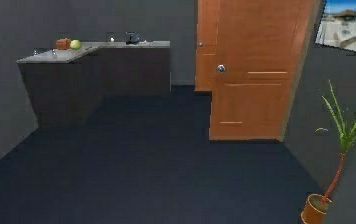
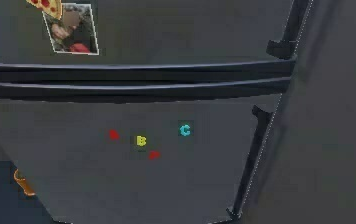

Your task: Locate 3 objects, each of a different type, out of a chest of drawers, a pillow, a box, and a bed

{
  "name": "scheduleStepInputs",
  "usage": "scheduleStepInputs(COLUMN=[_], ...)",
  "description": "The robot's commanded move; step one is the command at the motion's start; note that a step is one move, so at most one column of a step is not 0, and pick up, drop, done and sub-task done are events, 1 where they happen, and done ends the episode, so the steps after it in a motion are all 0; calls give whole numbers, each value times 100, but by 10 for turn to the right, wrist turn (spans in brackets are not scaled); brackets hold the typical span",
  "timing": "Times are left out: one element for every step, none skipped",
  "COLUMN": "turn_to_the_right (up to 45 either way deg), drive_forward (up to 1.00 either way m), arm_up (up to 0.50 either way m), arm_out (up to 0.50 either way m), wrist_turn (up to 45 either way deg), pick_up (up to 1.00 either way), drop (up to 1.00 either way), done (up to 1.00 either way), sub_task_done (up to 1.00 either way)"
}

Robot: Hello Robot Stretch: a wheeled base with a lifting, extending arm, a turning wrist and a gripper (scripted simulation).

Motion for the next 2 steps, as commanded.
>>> scheduleStepInputs(turn_to_the_right=[0,-90], drive_forward=[15,0], arm_up=[0,0], arm_out=[0,0], wrist_turn=[0,0], pick_up=[0,0], drop=[0,0], done=[0,0], sub_task_done=[0,0])
